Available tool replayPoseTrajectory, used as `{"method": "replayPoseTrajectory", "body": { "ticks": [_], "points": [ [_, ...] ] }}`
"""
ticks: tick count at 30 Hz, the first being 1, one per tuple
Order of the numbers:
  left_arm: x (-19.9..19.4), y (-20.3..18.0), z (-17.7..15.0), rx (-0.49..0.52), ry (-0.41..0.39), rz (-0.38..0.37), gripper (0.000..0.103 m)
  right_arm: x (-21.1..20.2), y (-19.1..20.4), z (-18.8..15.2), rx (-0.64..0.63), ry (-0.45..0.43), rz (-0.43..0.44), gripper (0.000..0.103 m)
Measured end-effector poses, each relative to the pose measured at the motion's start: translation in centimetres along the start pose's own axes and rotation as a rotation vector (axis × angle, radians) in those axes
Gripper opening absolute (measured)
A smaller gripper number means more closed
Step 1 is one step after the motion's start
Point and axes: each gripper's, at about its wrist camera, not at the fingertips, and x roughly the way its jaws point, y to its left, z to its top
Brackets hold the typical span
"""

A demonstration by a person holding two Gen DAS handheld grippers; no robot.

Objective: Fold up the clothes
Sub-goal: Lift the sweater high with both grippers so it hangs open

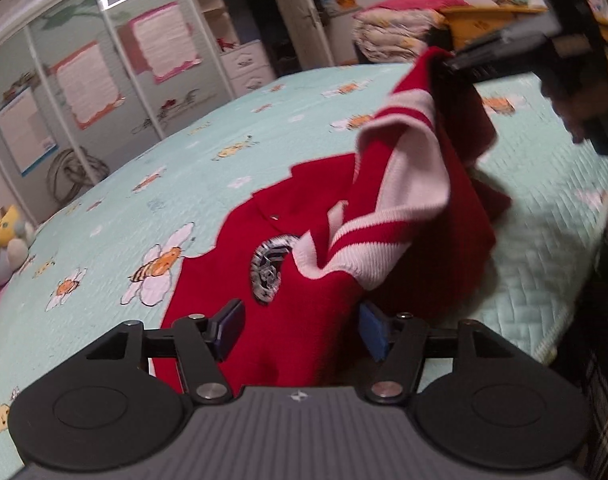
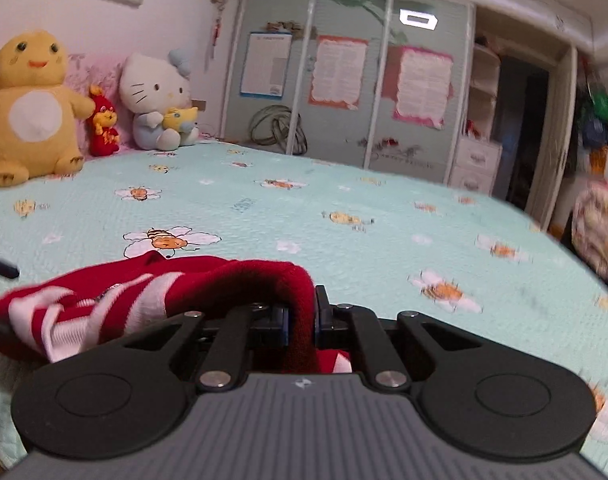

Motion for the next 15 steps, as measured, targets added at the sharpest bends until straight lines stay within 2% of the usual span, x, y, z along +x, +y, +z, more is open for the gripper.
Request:
{"method": "replayPoseTrajectory", "body": {
  "ticks": [3, 5, 6, 7, 12, 15],
  "points": [
    [0.4, -0.5, -0.2, 0.050, -0.007, 0.071, 0.067, 0.3, -1.0, -0.1, 0.086, 0.025, 0.030, 0.010],
    [0.6, -0.1, -0.2, 0.018, -0.005, 0.104, 0.054, 0.4, -0.7, -0.2, 0.072, 0.021, 0.023, 0.010],
    [0.7, 0.6, -0.1, -0.025, -0.006, 0.108, 0.030, 0.4, -0.4, -0.2, 0.051, 0.014, 0.016, 0.010],
    [0.8, 1.2, -0.1, -0.068, -0.007, 0.112, 0.011, 0.4, -0.1, -0.3, 0.031, 0.006, 0.008, 0.010],
    [1.1, 4.1, 0.5, -0.267, -0.024, 0.145, 0.010, 0.4, 1.6, -0.4, -0.070, -0.031, -0.031, 0.010],
    [-1.5, 6.2, 3.7, -0.313, -0.134, 0.234, 0.010, -0.4, 2.4, 2.4, -0.144, -0.119, -0.058, 0.009]
  ]
}}
